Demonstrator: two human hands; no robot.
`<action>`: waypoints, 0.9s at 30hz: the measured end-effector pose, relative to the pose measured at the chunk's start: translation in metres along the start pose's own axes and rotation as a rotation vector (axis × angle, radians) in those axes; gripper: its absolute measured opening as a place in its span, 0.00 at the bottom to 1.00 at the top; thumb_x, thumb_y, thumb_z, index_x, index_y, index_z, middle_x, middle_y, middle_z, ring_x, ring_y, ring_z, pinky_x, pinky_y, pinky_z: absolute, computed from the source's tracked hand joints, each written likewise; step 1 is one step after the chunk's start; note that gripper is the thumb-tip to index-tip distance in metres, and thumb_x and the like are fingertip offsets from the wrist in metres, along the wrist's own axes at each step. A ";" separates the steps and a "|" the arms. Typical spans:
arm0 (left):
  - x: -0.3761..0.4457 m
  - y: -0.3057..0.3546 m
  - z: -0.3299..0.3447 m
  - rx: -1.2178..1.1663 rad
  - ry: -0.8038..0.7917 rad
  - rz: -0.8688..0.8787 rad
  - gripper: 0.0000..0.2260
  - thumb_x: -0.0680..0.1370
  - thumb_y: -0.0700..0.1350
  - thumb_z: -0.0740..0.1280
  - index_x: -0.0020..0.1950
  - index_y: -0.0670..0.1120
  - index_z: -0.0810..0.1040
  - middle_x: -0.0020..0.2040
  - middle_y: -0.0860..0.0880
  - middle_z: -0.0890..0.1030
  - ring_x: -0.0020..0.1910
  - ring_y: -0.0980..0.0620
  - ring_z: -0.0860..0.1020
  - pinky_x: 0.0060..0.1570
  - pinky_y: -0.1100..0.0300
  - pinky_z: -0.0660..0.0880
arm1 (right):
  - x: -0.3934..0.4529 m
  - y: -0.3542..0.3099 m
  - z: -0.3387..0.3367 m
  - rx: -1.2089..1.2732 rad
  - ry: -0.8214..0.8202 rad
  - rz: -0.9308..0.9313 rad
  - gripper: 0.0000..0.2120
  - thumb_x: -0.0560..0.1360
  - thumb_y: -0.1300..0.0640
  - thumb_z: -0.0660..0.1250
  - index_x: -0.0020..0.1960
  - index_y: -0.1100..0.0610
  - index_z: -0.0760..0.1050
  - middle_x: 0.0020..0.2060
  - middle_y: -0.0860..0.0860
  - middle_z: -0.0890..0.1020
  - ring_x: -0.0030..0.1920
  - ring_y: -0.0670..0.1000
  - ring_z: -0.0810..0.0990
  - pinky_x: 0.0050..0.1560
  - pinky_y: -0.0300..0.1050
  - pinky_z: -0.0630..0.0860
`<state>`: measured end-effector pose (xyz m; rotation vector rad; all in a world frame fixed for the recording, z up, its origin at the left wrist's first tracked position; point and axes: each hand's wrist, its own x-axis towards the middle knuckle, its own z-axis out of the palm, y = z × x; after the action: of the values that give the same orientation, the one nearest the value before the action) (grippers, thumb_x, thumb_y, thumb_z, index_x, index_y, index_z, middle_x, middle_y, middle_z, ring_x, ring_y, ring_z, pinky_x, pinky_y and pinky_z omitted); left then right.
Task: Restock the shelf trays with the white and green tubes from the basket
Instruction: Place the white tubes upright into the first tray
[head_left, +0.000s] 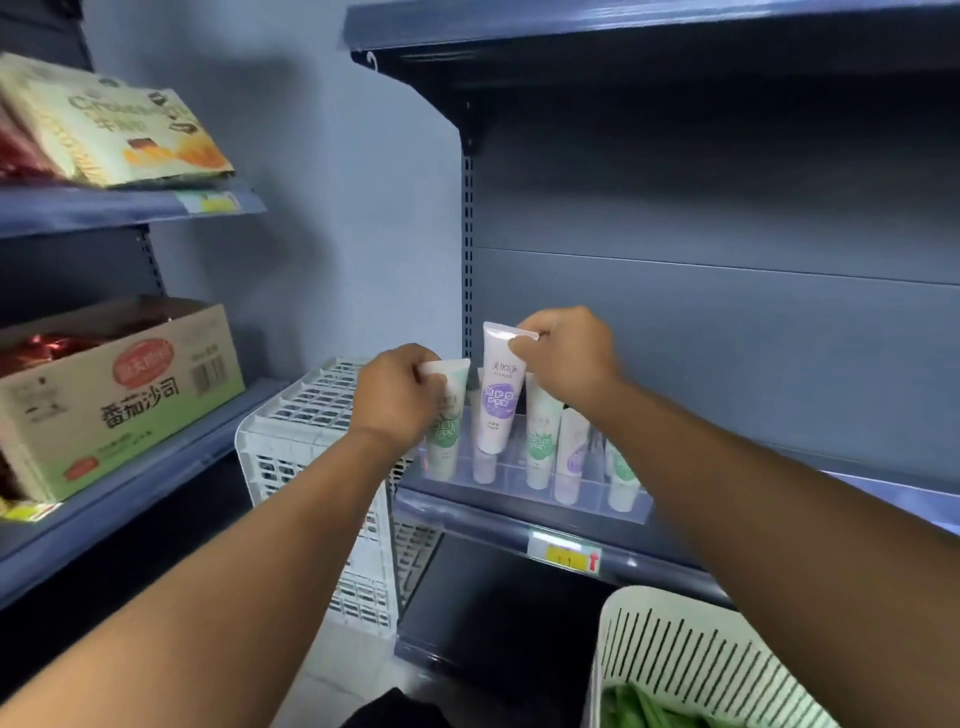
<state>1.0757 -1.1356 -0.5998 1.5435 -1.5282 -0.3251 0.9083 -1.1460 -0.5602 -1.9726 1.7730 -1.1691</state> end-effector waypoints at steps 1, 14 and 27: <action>0.008 -0.005 -0.001 -0.007 0.008 -0.010 0.08 0.75 0.38 0.64 0.49 0.46 0.81 0.42 0.49 0.80 0.41 0.49 0.77 0.41 0.63 0.70 | 0.010 -0.005 0.005 -0.003 0.001 -0.003 0.08 0.74 0.58 0.65 0.49 0.54 0.83 0.43 0.54 0.84 0.45 0.56 0.81 0.46 0.47 0.78; 0.092 -0.049 0.029 -0.162 -0.045 -0.060 0.05 0.75 0.38 0.67 0.43 0.48 0.78 0.40 0.50 0.80 0.35 0.55 0.76 0.31 0.67 0.69 | 0.122 -0.020 0.074 -0.160 -0.023 -0.051 0.10 0.78 0.58 0.63 0.56 0.58 0.79 0.53 0.56 0.82 0.53 0.58 0.79 0.43 0.43 0.70; 0.100 -0.090 0.067 -0.201 -0.187 -0.100 0.11 0.75 0.36 0.67 0.38 0.52 0.76 0.38 0.54 0.79 0.36 0.56 0.76 0.35 0.66 0.72 | 0.147 0.020 0.125 -0.267 -0.112 -0.056 0.09 0.77 0.56 0.64 0.56 0.55 0.79 0.53 0.55 0.82 0.53 0.57 0.79 0.50 0.47 0.77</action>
<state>1.1057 -1.2685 -0.6626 1.4648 -1.5112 -0.6767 0.9718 -1.3260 -0.5963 -2.1997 1.9102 -0.8532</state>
